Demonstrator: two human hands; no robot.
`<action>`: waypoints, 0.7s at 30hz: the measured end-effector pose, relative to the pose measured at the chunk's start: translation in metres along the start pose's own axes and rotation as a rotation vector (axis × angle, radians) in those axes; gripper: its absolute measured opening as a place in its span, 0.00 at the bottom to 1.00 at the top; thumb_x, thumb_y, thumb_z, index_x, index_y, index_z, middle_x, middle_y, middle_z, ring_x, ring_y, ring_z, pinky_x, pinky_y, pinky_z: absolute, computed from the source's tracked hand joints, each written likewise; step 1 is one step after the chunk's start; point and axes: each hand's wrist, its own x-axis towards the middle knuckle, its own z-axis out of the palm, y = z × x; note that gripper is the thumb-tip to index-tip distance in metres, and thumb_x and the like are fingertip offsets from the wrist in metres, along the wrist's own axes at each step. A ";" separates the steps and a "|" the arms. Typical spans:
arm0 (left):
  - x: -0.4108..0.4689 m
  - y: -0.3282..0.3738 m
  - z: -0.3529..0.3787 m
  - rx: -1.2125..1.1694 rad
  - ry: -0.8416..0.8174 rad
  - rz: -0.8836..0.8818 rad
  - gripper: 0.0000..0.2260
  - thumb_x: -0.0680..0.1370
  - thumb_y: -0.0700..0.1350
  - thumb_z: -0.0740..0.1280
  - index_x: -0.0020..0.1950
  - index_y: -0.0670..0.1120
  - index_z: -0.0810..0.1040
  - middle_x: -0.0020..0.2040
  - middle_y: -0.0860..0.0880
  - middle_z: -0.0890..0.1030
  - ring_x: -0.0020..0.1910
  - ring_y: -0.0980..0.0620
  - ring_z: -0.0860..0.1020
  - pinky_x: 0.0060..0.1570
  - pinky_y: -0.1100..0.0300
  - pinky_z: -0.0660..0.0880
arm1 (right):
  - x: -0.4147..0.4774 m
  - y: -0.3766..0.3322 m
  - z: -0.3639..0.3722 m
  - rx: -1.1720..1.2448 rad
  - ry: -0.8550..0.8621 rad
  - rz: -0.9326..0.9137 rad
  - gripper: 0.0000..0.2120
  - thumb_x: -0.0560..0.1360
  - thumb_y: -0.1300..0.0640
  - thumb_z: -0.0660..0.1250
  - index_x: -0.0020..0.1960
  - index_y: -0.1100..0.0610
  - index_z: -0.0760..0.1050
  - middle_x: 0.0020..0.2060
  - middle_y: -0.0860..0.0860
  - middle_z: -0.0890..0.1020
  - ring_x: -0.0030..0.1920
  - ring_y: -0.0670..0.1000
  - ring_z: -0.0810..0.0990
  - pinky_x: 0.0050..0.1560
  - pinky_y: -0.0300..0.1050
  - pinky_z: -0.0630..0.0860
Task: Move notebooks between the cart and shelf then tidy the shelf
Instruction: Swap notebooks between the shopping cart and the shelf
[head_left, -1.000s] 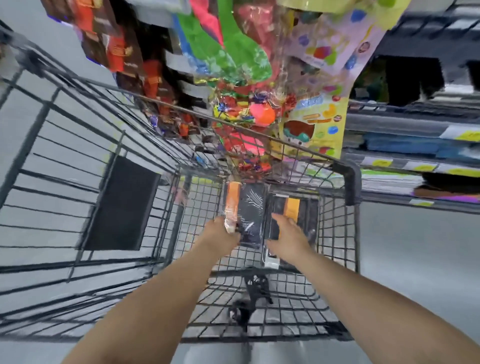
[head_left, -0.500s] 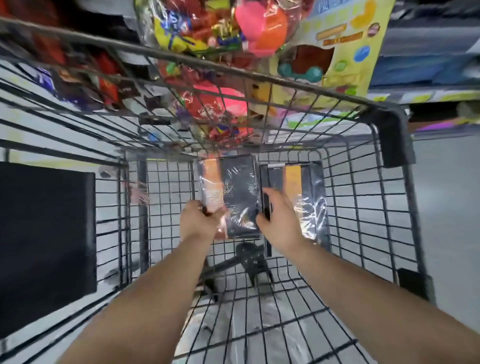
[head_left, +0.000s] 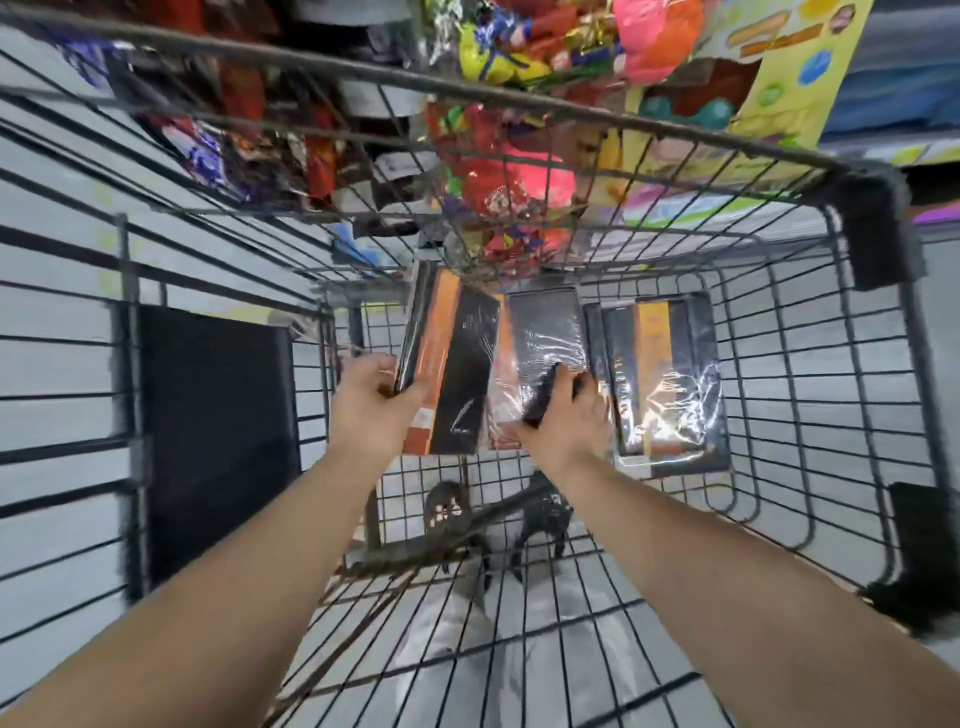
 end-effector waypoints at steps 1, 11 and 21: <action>-0.002 0.002 -0.007 0.018 0.027 0.032 0.11 0.71 0.47 0.74 0.47 0.49 0.73 0.38 0.52 0.77 0.37 0.51 0.75 0.36 0.63 0.69 | -0.003 -0.006 0.007 -0.027 -0.016 0.025 0.46 0.72 0.40 0.68 0.77 0.54 0.44 0.76 0.61 0.50 0.75 0.62 0.54 0.70 0.56 0.60; -0.004 -0.012 -0.035 -0.009 0.130 0.018 0.12 0.70 0.50 0.73 0.49 0.48 0.76 0.39 0.51 0.79 0.36 0.52 0.77 0.35 0.61 0.71 | -0.009 -0.014 0.032 0.023 0.025 0.037 0.50 0.66 0.34 0.70 0.76 0.44 0.43 0.77 0.58 0.49 0.73 0.64 0.56 0.69 0.62 0.60; -0.039 -0.010 -0.059 -0.067 0.088 -0.018 0.16 0.72 0.51 0.73 0.54 0.46 0.75 0.49 0.46 0.81 0.51 0.45 0.80 0.55 0.47 0.77 | -0.037 -0.005 0.000 0.534 -0.043 0.107 0.19 0.69 0.51 0.74 0.54 0.57 0.73 0.49 0.55 0.83 0.50 0.57 0.81 0.48 0.48 0.78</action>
